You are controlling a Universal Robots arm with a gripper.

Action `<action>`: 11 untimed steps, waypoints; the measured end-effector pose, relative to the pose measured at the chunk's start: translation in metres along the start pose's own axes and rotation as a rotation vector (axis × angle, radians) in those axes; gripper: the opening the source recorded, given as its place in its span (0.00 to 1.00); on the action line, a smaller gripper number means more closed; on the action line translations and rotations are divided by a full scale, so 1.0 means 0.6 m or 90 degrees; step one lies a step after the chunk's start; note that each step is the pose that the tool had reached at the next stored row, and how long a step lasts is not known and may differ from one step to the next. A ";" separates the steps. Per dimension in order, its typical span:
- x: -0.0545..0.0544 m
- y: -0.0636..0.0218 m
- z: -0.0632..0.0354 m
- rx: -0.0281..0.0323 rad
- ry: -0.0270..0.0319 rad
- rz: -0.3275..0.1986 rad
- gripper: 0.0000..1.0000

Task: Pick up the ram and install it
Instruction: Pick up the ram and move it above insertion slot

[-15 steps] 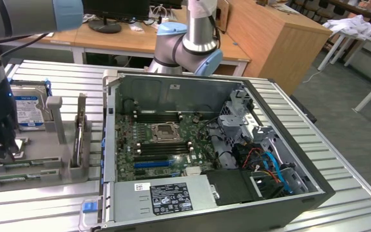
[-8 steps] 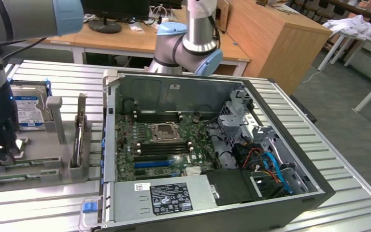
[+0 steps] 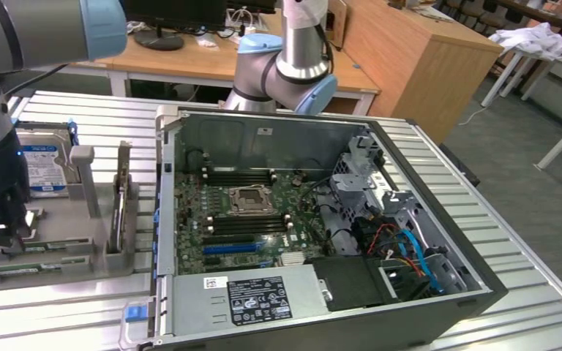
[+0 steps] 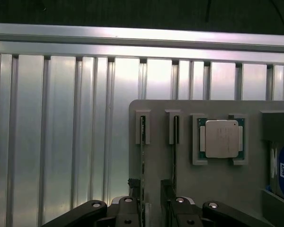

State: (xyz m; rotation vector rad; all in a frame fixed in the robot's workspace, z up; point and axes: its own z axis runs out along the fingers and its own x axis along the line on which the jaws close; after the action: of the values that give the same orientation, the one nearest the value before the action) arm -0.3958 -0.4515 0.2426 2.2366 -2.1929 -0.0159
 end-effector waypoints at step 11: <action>0.000 0.000 0.012 0.0000 0.0001 0.000 0.31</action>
State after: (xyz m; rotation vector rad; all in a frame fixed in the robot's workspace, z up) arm -0.3958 -0.4515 0.2353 2.2365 -2.1929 -0.0158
